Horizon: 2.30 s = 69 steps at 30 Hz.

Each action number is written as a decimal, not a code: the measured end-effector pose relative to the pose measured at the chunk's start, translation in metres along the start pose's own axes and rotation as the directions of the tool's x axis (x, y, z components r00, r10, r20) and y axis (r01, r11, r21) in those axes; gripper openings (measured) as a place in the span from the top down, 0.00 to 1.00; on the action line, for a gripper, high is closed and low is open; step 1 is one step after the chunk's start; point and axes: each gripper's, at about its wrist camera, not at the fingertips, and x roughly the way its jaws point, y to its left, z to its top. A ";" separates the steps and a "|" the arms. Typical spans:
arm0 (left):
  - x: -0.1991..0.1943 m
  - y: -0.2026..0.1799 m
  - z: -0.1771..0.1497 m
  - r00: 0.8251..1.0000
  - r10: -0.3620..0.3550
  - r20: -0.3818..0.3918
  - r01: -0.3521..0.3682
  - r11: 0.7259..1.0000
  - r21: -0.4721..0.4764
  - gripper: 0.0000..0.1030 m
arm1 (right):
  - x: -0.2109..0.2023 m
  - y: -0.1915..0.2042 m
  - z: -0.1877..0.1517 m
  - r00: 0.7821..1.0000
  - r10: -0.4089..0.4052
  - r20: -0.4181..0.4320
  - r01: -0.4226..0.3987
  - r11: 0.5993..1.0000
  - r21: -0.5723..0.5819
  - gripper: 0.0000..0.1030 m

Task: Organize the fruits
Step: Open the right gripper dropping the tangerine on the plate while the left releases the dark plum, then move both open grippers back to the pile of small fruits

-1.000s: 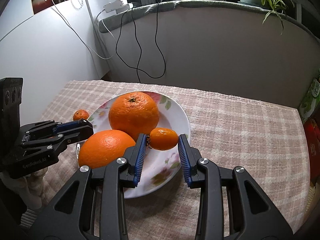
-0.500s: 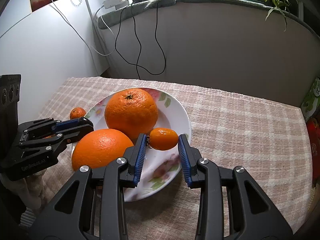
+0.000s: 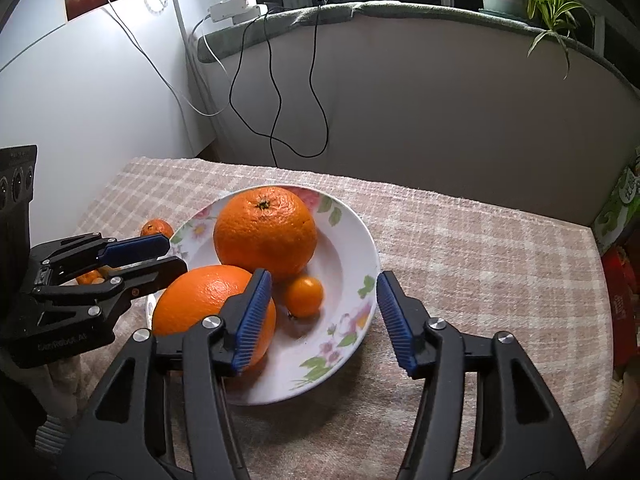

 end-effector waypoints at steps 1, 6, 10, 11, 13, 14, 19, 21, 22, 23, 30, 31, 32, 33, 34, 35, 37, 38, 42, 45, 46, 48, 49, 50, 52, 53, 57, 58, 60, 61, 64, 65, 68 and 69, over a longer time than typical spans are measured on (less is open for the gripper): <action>-0.001 0.000 0.000 1.000 0.001 0.003 -0.001 1.000 -0.001 0.59 | -0.001 0.000 0.000 1.000 -0.001 0.002 0.001 1.000 0.003 0.42; -0.010 0.000 -0.001 1.000 0.007 0.018 -0.007 1.000 -0.001 0.55 | -0.012 0.000 0.000 1.000 -0.010 0.025 0.010 1.000 0.011 0.28; -0.018 -0.002 -0.002 0.999 0.009 0.030 -0.009 1.000 0.003 0.54 | -0.019 0.002 0.000 0.999 -0.013 0.036 0.013 1.000 0.013 0.25; -0.020 -0.003 -0.002 0.999 0.009 0.033 -0.009 1.000 0.004 0.53 | -0.020 0.003 0.000 0.999 -0.013 0.038 0.013 1.000 0.012 0.25; -0.024 -0.004 -0.002 0.999 0.010 0.040 -0.010 1.000 0.007 0.47 | -0.023 0.006 0.001 0.999 -0.012 0.041 0.012 1.000 0.011 0.25; -0.026 -0.005 -0.003 0.999 0.011 0.045 -0.011 1.000 0.008 0.46 | -0.024 0.007 0.001 0.999 -0.012 0.043 0.012 1.000 0.009 0.22; -0.037 -0.006 -0.004 0.998 0.012 0.061 -0.012 1.000 0.004 0.42 | -0.035 0.014 0.001 0.998 -0.013 0.063 0.013 1.000 0.004 0.16; -0.043 -0.005 -0.006 0.998 0.012 0.069 -0.013 1.000 0.002 0.39 | -0.040 0.017 0.000 0.998 -0.014 0.069 0.013 1.000 0.006 0.16; -0.046 -0.005 -0.007 0.997 0.014 0.073 -0.014 1.000 0.003 0.39 | -0.042 0.019 -0.001 0.997 -0.012 0.071 0.012 1.000 0.008 0.16; -0.049 -0.005 -0.008 0.997 0.018 0.077 -0.018 1.000 0.004 0.38 | -0.045 0.020 -0.001 0.997 -0.010 0.075 0.009 1.000 0.009 0.16; -0.072 0.006 -0.016 0.993 0.053 0.104 -0.050 0.998 -0.024 0.21 | -0.060 0.036 -0.005 0.994 -0.002 0.105 0.001 1.000 0.006 0.02; -0.075 0.008 -0.017 0.993 0.057 0.104 -0.054 0.998 -0.032 0.21 | -0.060 0.038 -0.004 0.994 0.001 0.106 -0.001 1.000 0.005 0.02; -0.078 0.012 -0.019 0.993 0.059 0.102 -0.055 0.998 -0.041 0.21 | -0.062 0.040 -0.005 0.994 0.001 0.108 -0.002 1.000 0.002 0.02; -0.081 0.014 -0.021 0.993 0.060 0.099 -0.055 0.997 -0.049 0.21 | -0.063 0.044 -0.005 0.994 0.003 0.109 -0.003 1.000 -0.002 0.01; -0.084 0.017 -0.023 0.993 0.062 0.096 -0.057 0.997 -0.054 0.21 | -0.064 0.046 -0.006 0.994 0.008 0.109 -0.007 1.000 -0.007 0.01; -0.088 0.021 -0.026 0.993 0.070 0.097 -0.064 0.996 -0.057 0.21 | -0.065 0.050 -0.006 0.994 0.015 0.108 -0.014 1.000 -0.013 0.01; -0.096 0.030 -0.031 0.991 0.090 0.100 -0.084 0.994 -0.066 0.21 | -0.067 0.058 -0.008 0.993 0.026 0.112 -0.023 0.999 -0.027 0.01; -0.099 0.034 -0.034 0.990 0.098 0.101 -0.091 0.993 -0.072 0.21 | -0.069 0.063 -0.009 0.993 0.031 0.116 -0.027 0.999 -0.036 0.01; -0.114 0.058 -0.050 0.986 0.138 0.098 -0.128 0.986 -0.104 0.21 | -0.072 0.081 -0.013 0.990 0.073 0.123 -0.066 0.996 -0.063 0.01; -0.125 0.076 -0.065 0.979 0.180 0.090 -0.168 0.978 -0.127 0.21 | -0.073 0.097 -0.017 0.986 0.113 0.126 -0.101 0.990 -0.094 0.01; -0.128 0.081 -0.069 0.978 0.187 0.089 -0.175 0.976 -0.133 0.21 | -0.072 0.104 -0.018 0.984 0.127 0.124 -0.114 0.988 -0.108 0.01; -0.133 0.091 -0.079 0.975 0.208 0.082 -0.194 0.970 -0.149 0.21 | -0.069 0.116 -0.020 0.982 0.148 0.119 -0.132 0.982 -0.137 0.01; -0.136 0.096 -0.082 0.973 0.217 0.080 -0.203 0.967 -0.156 0.21 | -0.067 0.123 -0.021 0.981 0.158 0.114 -0.140 0.978 -0.153 0.01; -0.138 0.101 -0.086 0.971 0.226 0.076 -0.211 0.964 -0.163 0.21 | -0.065 0.130 -0.022 0.980 0.167 0.107 -0.148 0.974 -0.169 0.01; -0.140 0.110 -0.092 0.969 0.236 0.069 -0.221 0.959 -0.177 0.22 | -0.058 0.144 -0.025 0.979 0.186 0.088 -0.165 0.966 -0.198 0.01; -0.141 0.113 -0.096 0.969 0.239 0.066 -0.224 0.957 -0.182 0.22 | -0.056 0.150 -0.027 0.977 0.195 0.082 -0.175 0.963 -0.207 0.01; -0.140 0.127 -0.105 0.971 0.233 0.048 -0.219 0.954 -0.206 0.30 | -0.039 0.176 -0.031 0.971 0.235 0.037 -0.219 0.945 -0.243 0.01; -0.139 0.130 -0.106 0.973 0.226 0.045 -0.211 0.954 -0.213 0.34 | -0.035 0.183 -0.032 0.970 0.243 0.025 -0.229 0.940 -0.252 0.01; -0.137 0.136 -0.109 0.978 0.205 0.038 -0.192 0.955 -0.227 0.41 | -0.028 0.192 -0.034 0.967 0.255 0.011 -0.243 0.934 -0.262 0.04; -0.135 0.139 -0.110 0.980 0.195 0.034 -0.182 0.955 -0.232 0.44 | -0.023 0.196 -0.034 0.966 0.260 0.002 -0.250 0.931 -0.268 0.06; -0.130 0.146 -0.111 0.985 0.170 0.028 -0.158 0.956 -0.248 0.50 | -0.008 0.206 -0.034 0.964 0.265 -0.029 -0.263 0.926 -0.271 0.13; -0.128 0.148 -0.110 0.986 0.164 0.027 -0.152 0.956 -0.252 0.51 | -0.003 0.209 -0.033 0.962 0.268 -0.042 -0.269 0.925 -0.267 0.17; -0.121 0.153 -0.108 0.989 0.145 0.019 -0.135 0.956 -0.260 0.56 | 0.012 0.214 -0.032 0.958 0.275 -0.079 -0.286 0.924 -0.254 0.31; -0.120 0.155 -0.107 0.990 0.139 0.018 -0.130 0.956 -0.262 0.57 | 0.017 0.216 -0.032 0.957 0.276 -0.089 -0.290 0.923 -0.253 0.33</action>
